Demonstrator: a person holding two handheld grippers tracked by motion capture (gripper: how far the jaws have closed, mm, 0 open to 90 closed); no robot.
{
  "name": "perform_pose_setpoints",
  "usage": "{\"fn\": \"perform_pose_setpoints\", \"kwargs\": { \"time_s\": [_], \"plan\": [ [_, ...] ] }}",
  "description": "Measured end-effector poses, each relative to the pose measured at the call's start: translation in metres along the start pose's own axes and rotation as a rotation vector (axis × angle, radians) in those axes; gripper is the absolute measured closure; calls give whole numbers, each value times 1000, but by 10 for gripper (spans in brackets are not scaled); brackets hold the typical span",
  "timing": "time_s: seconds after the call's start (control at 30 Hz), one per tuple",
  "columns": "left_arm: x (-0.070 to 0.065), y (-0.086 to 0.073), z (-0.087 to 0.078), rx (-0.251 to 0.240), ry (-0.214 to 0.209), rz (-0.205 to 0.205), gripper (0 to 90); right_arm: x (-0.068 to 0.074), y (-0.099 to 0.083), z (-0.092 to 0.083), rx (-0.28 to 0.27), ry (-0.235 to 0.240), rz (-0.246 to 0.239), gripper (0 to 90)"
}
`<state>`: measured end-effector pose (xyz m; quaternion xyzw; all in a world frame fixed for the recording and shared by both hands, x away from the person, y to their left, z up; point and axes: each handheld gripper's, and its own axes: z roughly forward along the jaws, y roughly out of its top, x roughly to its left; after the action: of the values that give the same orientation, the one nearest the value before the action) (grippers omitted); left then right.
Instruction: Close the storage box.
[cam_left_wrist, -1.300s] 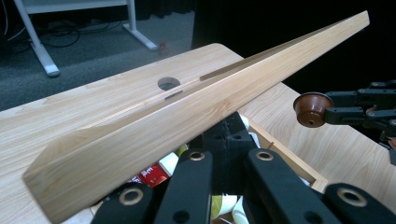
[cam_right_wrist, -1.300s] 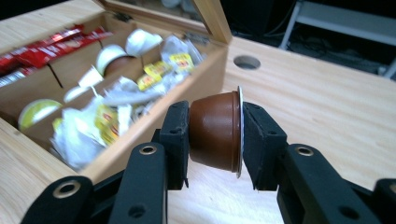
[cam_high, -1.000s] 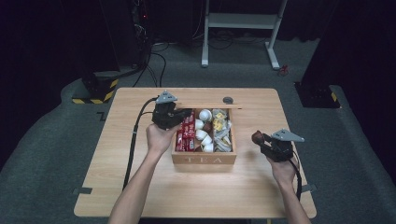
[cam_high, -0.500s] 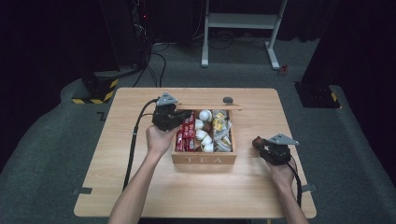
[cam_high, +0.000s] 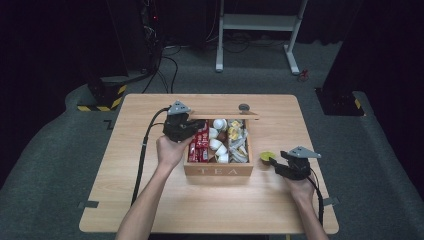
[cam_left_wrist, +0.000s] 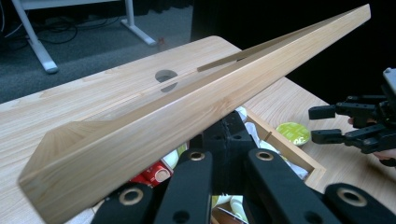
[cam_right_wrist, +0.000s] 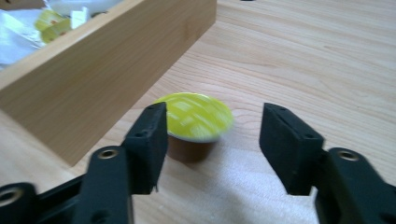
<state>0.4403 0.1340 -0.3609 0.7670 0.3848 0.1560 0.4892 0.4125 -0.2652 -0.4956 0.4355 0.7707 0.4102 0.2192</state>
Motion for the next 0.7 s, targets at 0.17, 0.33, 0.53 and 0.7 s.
{"fn": "perform_pose_setpoints", "kwargs": {
  "time_s": [0.17,0.33,0.53,0.7],
  "plan": [
    [-1,-2,0,-3,1,-1,900,-3,-5,-7,-7,35,16,350],
    [-1,-3,0,0,0,0,900,-10,-18,-19,-24,31,61,343],
    [-2,-7,0,1,-4,4,900,-19,-33,-22,36,-53,75,341],
    [-3,-9,-1,2,-9,5,900,-23,-36,-21,81,-90,88,334]
  ]
}}
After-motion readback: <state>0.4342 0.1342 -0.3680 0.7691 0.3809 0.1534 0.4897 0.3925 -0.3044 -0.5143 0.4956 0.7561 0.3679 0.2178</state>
